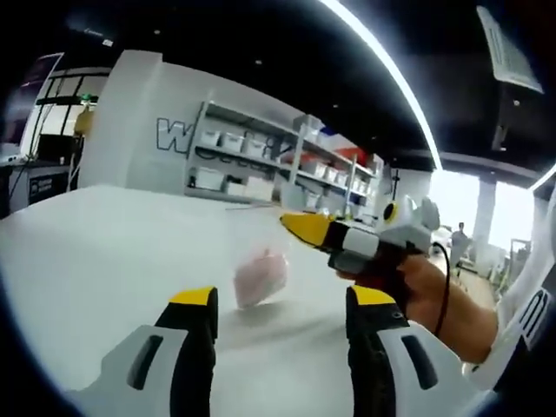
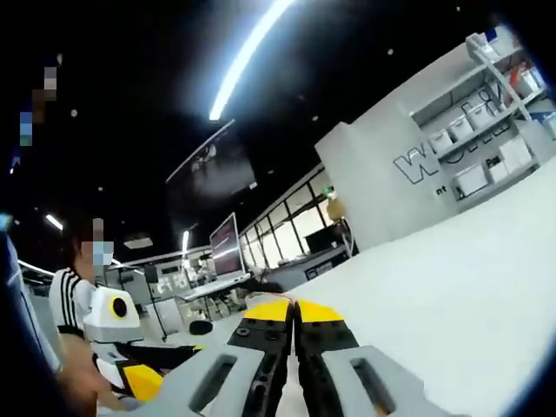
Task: Open the resealable bag by pulling the two sides of the seal apart until the entire bag opening is separated and visibly accessible.
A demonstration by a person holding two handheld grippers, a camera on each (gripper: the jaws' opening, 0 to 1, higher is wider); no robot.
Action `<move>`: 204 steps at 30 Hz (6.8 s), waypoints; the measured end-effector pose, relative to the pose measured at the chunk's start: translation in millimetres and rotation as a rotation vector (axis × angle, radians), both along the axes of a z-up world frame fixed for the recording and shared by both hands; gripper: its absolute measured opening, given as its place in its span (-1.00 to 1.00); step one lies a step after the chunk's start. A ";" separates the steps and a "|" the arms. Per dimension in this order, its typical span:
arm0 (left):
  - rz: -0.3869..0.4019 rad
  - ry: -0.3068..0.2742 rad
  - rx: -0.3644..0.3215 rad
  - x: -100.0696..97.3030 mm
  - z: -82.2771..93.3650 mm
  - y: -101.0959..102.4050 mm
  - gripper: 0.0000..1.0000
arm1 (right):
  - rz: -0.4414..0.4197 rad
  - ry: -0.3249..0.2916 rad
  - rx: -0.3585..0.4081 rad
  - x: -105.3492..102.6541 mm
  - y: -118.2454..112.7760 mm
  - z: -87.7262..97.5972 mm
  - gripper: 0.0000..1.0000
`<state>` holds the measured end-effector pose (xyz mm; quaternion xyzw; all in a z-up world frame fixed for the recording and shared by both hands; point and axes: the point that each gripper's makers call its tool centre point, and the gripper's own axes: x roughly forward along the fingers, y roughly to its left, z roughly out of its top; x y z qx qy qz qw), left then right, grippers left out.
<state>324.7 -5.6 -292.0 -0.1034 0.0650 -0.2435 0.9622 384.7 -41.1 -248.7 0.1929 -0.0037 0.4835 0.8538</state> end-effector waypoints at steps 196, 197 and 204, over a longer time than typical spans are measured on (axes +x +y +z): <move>-0.130 0.274 -0.457 -35.5 -19.6 -26.0 -0.97 | 0.290 -0.476 -0.896 -98.6 6.5 -31.2 -1.00; -0.140 0.288 -0.517 -35.4 -16.2 -25.6 -0.97 | 0.274 -0.486 -0.911 -95.9 4.7 -31.7 -1.00; -0.152 0.296 -0.695 -29.8 -6.1 -21.2 -0.81 | 0.272 -0.507 -0.910 -96.0 4.8 -32.7 -1.00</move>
